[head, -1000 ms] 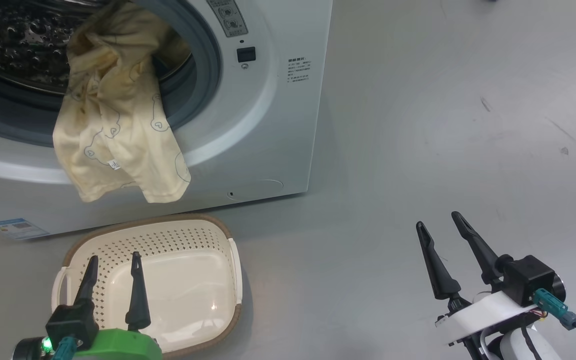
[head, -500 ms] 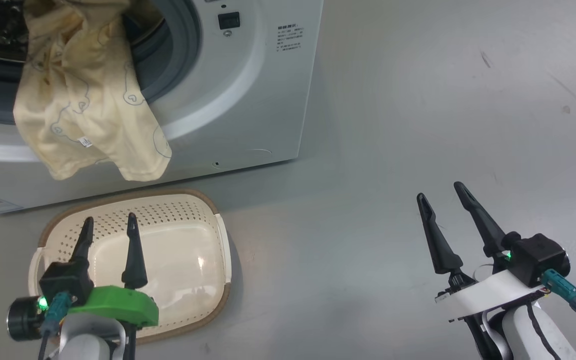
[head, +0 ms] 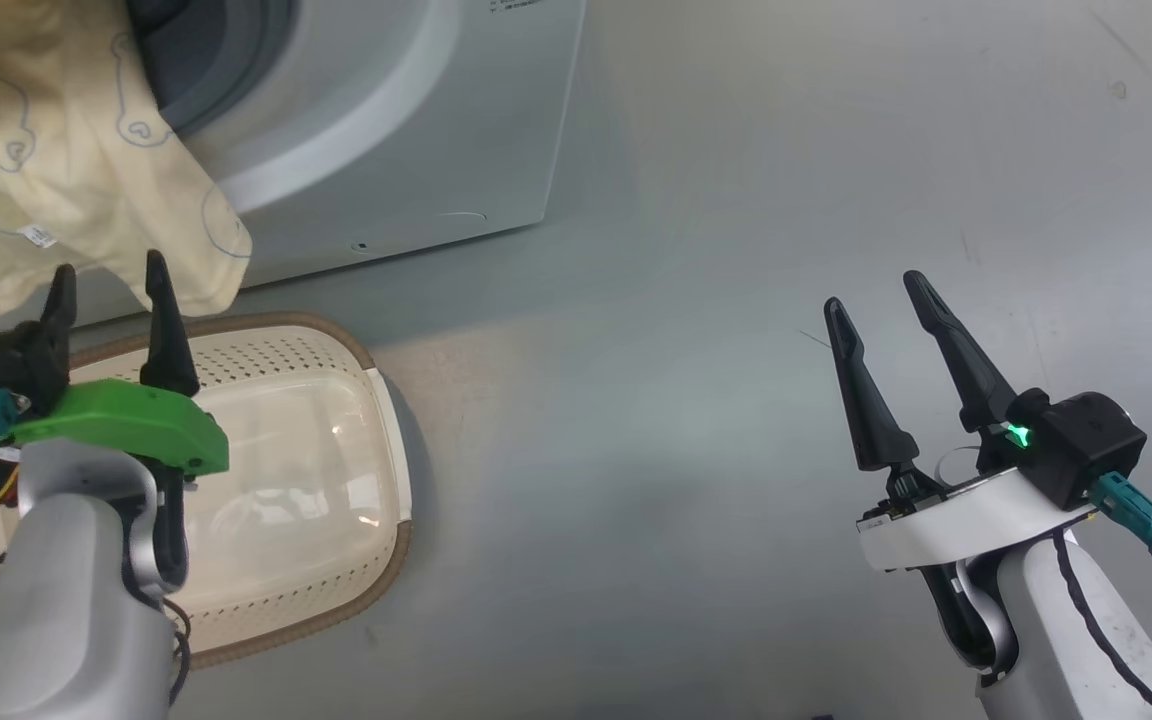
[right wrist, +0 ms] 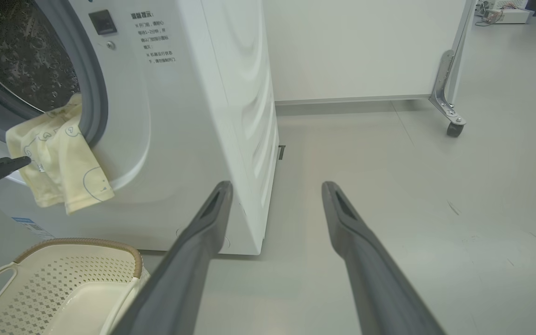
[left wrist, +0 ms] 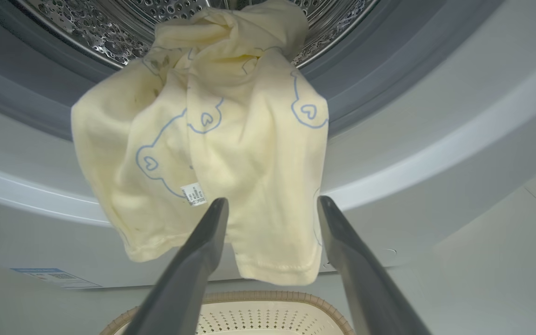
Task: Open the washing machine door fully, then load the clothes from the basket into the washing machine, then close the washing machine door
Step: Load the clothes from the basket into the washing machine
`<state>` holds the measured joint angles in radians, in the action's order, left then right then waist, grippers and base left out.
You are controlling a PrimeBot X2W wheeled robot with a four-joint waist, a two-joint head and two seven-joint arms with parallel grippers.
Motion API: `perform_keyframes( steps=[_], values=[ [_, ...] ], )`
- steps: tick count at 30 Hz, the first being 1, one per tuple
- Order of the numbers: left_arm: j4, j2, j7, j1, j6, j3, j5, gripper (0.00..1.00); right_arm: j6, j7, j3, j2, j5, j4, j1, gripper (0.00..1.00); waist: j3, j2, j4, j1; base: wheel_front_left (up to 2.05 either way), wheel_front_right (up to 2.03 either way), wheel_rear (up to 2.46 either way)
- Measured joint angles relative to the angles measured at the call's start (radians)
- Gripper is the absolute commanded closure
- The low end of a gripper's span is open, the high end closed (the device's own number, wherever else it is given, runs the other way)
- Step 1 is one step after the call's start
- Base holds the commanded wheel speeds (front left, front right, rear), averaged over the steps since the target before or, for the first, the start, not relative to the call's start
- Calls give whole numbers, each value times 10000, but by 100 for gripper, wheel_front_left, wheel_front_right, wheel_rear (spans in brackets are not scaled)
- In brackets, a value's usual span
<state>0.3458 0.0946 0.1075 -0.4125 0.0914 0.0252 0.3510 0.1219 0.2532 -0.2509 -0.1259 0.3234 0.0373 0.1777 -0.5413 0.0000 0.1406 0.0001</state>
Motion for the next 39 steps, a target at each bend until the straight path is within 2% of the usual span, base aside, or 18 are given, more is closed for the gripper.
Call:
perform_keyframes(
  steps=[7, 21, 28, 29, 30, 31, 32, 33, 34, 39],
  values=[
    [690, 439, -242, -968, -75, -408, 199, 0, 0, 0, -90, 84, 13, 36, 233, 0, -508, 0, 366, 0, 0, 0, 0],
    [2249, 853, -974, -2150, 50, -1237, 543, 0, 0, 0, -65, 238, 38, 213, 416, 0, -842, 0, 709, 0, 0, 0, 0],
    [2846, 945, -1509, -2599, 92, -1197, 541, 0, 0, 0, -67, 274, 98, 343, 416, 0, -802, 0, 789, 0, 0, 0, 0],
    [2926, 968, -1582, -2665, 92, -1195, 541, 9, 0, 0, -69, 282, 100, 351, 416, 0, -792, 0, 797, 0, 0, 0, 0],
    [2984, 1003, -1661, -2712, 92, -1187, 541, 23, 0, 0, -73, 288, 107, 360, 416, 0, -780, 0, 803, 0, 0, 0, 0],
    [3014, 1045, -1689, -2754, 92, -1183, 539, 51, 0, 0, -75, 290, 107, 366, 416, 0, -769, 0, 809, 0, 0, 0, 0],
    [3037, 1089, -1689, -2802, 92, -1185, 539, 67, 0, 0, -75, 290, 107, 370, 416, 0, -756, 0, 814, 0, 0, 0, 0],
    [3074, 1127, -1691, -2863, 94, -1189, 537, 88, 0, 0, -77, 291, 107, 374, 416, 0, -746, 0, 818, 0, 0, 0, 0],
    [3114, 1164, -1693, -2910, 94, -1175, 518, 100, 2, 0, -81, 293, 107, 382, 416, 0, -735, 0, 823, 0, 0, 0, 0],
    [3289, 1179, -1816, -2996, 94, -1087, 493, 100, 2, 0, -81, 299, 107, 414, 416, 0, -685, 0, 834, 0, 0, 0, 0]
  ],
)
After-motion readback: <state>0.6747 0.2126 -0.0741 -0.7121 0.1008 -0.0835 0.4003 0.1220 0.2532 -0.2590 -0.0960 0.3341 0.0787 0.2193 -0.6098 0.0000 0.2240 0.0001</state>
